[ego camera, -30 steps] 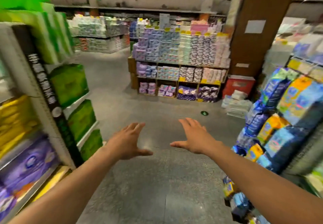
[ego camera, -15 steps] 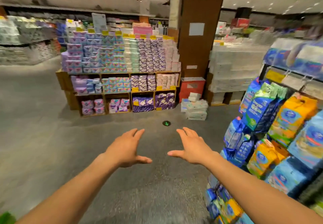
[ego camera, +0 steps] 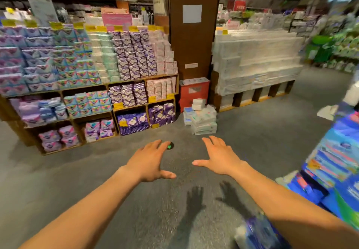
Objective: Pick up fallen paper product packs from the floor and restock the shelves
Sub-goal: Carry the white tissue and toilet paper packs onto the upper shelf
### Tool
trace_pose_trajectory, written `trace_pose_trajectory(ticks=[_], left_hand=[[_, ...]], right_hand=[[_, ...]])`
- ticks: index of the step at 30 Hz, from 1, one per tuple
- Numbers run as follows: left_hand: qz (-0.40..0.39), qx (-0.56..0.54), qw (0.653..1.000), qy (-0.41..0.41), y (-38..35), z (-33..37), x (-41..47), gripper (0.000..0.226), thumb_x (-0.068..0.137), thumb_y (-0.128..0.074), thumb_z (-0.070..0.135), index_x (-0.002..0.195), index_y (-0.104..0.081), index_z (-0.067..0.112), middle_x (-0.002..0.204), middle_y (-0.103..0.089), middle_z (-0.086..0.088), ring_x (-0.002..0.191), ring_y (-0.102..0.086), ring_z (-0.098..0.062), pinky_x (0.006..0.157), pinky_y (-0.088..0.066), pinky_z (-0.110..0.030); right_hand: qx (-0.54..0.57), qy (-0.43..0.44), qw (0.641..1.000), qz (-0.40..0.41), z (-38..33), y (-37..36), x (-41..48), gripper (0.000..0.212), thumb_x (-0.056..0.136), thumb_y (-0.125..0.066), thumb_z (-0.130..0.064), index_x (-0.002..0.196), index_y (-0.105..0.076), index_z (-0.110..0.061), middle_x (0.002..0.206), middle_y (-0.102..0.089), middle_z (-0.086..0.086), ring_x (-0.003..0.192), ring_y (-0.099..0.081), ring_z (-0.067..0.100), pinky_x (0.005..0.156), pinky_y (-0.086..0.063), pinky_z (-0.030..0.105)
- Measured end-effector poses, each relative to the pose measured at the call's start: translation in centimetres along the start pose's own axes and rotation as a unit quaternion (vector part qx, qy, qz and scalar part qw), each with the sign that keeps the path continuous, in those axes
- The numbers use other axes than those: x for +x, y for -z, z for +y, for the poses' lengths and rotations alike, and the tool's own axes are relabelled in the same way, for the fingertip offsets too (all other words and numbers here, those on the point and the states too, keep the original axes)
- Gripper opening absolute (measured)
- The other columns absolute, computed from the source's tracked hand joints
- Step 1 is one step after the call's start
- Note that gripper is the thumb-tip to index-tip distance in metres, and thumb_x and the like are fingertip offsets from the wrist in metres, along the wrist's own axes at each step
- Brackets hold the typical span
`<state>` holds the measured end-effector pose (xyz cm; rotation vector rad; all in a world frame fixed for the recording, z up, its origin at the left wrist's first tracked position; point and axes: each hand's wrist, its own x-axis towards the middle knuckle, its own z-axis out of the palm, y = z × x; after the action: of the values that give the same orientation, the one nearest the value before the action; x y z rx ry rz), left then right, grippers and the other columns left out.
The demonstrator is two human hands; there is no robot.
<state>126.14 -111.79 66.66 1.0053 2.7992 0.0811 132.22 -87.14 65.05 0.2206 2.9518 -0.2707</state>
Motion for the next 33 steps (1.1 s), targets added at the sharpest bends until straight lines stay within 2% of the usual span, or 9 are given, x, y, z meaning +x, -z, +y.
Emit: trace_pose_trajectory(ticks=[3,7,12,15,18,22,26,30,33], left_hand=[[-0.003,-0.02,1.0,0.01,2.2,-2.8,8.7,0.117,0.075,-0.064,0.078,0.161,-0.009,0.023,0.166,-0.02,-0.007,0.149,-0.028,-0.03,0.118,-0.03,-0.043],[-0.009,-0.045,0.999,0.021,4.1,-6.6,19.5,0.117,0.074,-0.067,0.077,0.161,-0.007,0.026,0.168,-0.014,-0.007,0.151,-0.024,-0.03,0.119,-0.029,-0.044],[0.002,-0.053,0.999,0.013,4.1,-11.8,35.5,0.117,0.073,-0.069,0.076,0.161,-0.008,0.027,0.168,-0.013,-0.004,0.152,-0.022,-0.027,0.121,-0.03,-0.044],[-0.007,-0.052,0.999,-0.01,4.1,-14.8,47.1,0.12,0.073,-0.067,0.078,0.162,-0.005,0.026,0.168,-0.012,-0.004,0.153,-0.019,-0.027,0.121,-0.028,-0.045],[-0.015,-0.036,0.999,-0.031,5.3,-16.7,57.4,0.122,0.071,-0.066,0.081,0.161,-0.005,0.026,0.168,-0.012,-0.007,0.152,-0.02,-0.03,0.12,-0.029,-0.047],[-0.043,-0.027,0.996,-0.069,7.4,-17.2,71.6,0.121,0.072,-0.064,0.082,0.162,-0.005,0.026,0.167,-0.015,-0.006,0.15,-0.025,-0.03,0.117,-0.034,-0.046],[-0.07,-0.02,0.993,-0.092,7.8,-16.4,84.5,0.12,0.074,-0.062,0.082,0.162,-0.001,0.027,0.169,-0.011,-0.007,0.153,-0.019,-0.03,0.12,-0.029,-0.048],[-0.089,-0.03,0.994,-0.061,5.5,-15.4,96.5,0.122,0.069,-0.056,0.087,0.161,-0.001,0.028,0.169,-0.008,-0.006,0.154,-0.015,-0.028,0.121,-0.027,-0.049],[-0.097,-0.062,0.993,-0.02,4.2,-14.3,104.1,0.131,0.055,-0.038,0.095,0.161,-0.002,0.028,0.169,-0.007,-0.005,0.155,-0.015,-0.027,0.121,-0.028,-0.048]], right_hand=[[-0.011,0.007,1.0,-0.004,1.8,3.5,9.4,0.107,0.087,-0.052,-0.077,0.162,-0.008,-0.016,0.169,-0.008,0.012,0.155,-0.011,0.035,0.119,-0.026,0.061],[-0.024,0.018,0.999,0.012,4.2,7.0,20.7,0.103,0.088,-0.054,-0.074,0.161,-0.015,-0.013,0.168,-0.013,0.013,0.154,-0.015,0.035,0.118,-0.028,0.052],[-0.001,-0.018,1.0,-0.012,8.7,7.3,36.0,0.101,0.087,-0.058,-0.073,0.161,-0.014,-0.021,0.168,-0.012,0.006,0.154,-0.013,0.03,0.12,-0.026,0.048],[-0.005,-0.033,0.999,0.008,12.2,7.2,46.4,0.104,0.084,-0.06,-0.075,0.16,-0.017,-0.019,0.168,-0.015,0.008,0.152,-0.019,0.032,0.12,-0.03,0.047],[0.008,-0.051,0.999,0.008,15.3,8.6,54.2,0.106,0.084,-0.06,-0.074,0.161,-0.015,-0.018,0.168,-0.014,0.009,0.152,-0.02,0.032,0.121,-0.029,0.045],[0.034,-0.074,0.997,0.0,21.5,11.3,64.9,0.107,0.082,-0.059,-0.077,0.161,-0.016,-0.018,0.166,-0.017,0.009,0.15,-0.021,0.032,0.121,-0.03,0.045],[0.037,-0.101,0.994,-0.008,29.1,12.9,73.7,0.105,0.082,-0.057,-0.079,0.16,-0.018,-0.019,0.166,-0.02,0.009,0.149,-0.024,0.033,0.119,-0.032,0.049],[0.04,-0.096,0.994,-0.027,37.3,13.5,83.1,0.102,0.085,-0.059,-0.074,0.161,-0.015,-0.022,0.166,-0.022,0.009,0.15,-0.025,0.032,0.118,-0.032,0.049],[0.031,-0.083,0.995,-0.055,43.2,14.1,90.6,0.101,0.088,-0.057,-0.073,0.161,-0.013,-0.02,0.168,-0.017,0.006,0.151,-0.023,0.03,0.118,-0.032,0.046]])
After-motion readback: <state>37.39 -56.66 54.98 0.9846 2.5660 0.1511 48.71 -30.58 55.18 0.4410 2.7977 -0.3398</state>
